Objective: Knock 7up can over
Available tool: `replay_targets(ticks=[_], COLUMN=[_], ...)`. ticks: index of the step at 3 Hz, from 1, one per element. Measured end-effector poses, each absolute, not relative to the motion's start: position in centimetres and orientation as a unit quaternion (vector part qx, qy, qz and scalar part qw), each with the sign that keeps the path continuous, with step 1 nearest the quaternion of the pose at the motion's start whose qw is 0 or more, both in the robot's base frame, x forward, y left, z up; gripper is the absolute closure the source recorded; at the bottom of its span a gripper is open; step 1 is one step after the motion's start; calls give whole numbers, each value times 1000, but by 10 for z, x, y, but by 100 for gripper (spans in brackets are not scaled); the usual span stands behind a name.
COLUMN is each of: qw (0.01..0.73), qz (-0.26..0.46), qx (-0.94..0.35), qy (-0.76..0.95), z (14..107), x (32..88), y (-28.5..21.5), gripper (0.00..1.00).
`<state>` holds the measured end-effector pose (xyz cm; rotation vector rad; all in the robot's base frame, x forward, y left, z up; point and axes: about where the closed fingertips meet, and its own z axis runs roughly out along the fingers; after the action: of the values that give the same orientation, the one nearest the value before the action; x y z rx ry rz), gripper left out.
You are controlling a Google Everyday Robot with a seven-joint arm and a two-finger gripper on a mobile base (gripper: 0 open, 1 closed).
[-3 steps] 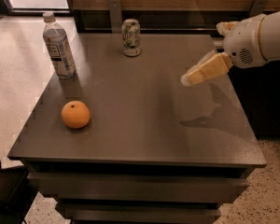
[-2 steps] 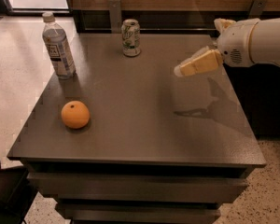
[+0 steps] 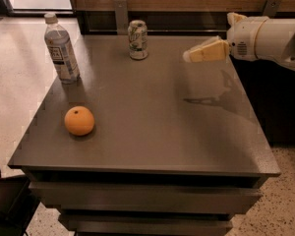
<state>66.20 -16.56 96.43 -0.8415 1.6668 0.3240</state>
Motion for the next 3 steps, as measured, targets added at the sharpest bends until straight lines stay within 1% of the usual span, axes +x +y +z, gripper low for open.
replay_targets(ticks=[1, 2, 3], qw=[584, 586, 587], qz=[139, 151, 177], qx=[-361, -368, -371], qy=[714, 706, 697], z=[964, 963, 957], x=[662, 671, 693], y=[-166, -153, -129], gripper=[0, 0, 0])
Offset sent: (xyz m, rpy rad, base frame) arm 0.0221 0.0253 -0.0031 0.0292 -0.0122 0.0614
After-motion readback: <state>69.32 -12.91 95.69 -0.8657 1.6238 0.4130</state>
